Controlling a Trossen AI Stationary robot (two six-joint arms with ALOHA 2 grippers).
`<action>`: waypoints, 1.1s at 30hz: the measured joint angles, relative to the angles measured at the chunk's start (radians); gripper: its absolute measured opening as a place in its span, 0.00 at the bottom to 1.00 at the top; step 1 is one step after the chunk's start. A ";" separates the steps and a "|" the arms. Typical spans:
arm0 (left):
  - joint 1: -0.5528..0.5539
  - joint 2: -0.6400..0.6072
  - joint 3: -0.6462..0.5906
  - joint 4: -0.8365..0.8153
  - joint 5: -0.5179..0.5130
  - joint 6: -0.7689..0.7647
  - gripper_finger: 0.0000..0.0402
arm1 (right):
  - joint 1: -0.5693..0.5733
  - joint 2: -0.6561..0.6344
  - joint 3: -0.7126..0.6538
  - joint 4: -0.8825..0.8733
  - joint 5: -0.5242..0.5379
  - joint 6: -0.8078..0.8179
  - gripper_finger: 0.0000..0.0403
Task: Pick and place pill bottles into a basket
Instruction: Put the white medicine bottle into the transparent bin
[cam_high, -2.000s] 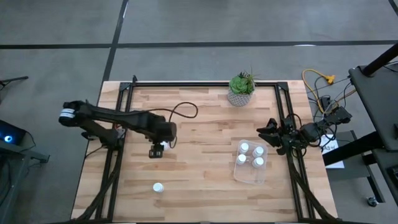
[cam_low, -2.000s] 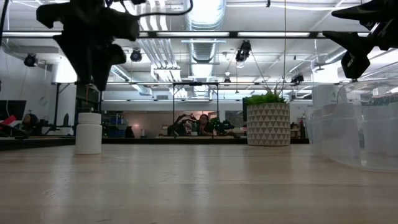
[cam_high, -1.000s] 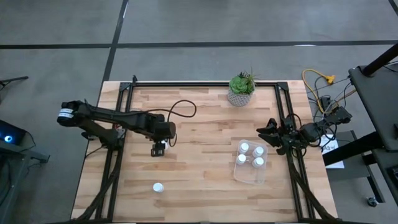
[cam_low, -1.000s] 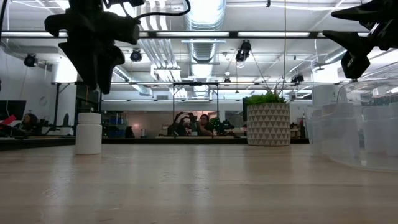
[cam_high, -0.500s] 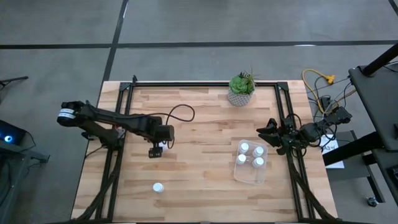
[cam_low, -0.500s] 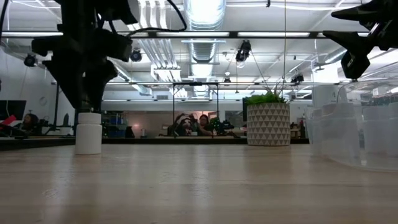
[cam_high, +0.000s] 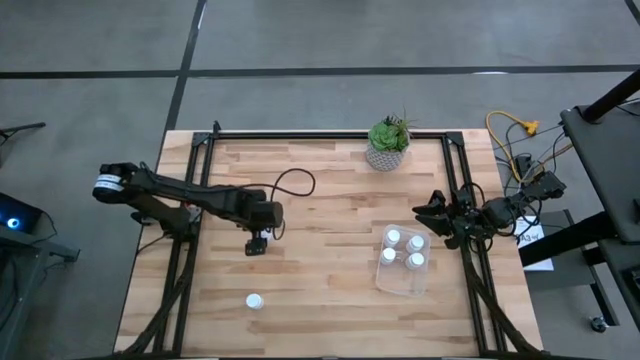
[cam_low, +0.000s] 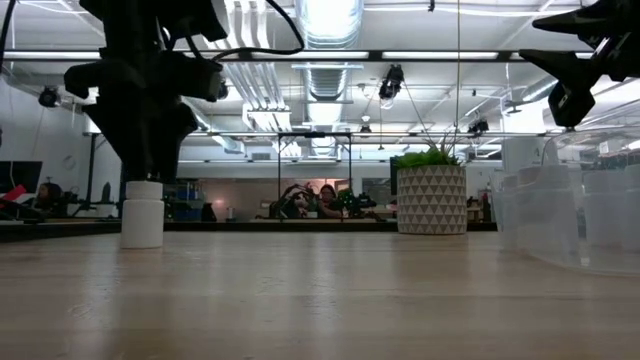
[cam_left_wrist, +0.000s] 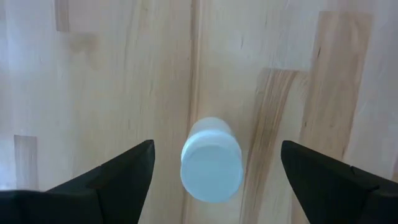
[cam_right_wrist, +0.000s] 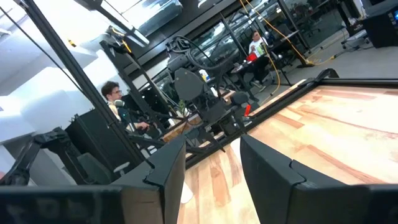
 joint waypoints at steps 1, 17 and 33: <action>0.000 0.005 -0.004 0.000 0.004 0.000 0.82 | 0.000 0.000 0.000 0.000 0.000 0.000 0.36; 0.000 0.039 -0.052 0.031 0.021 -0.002 0.82 | 0.001 0.001 0.000 0.000 0.000 0.000 0.36; 0.000 0.040 -0.057 0.044 0.020 -0.001 0.68 | 0.001 0.001 0.000 0.000 0.000 0.000 0.36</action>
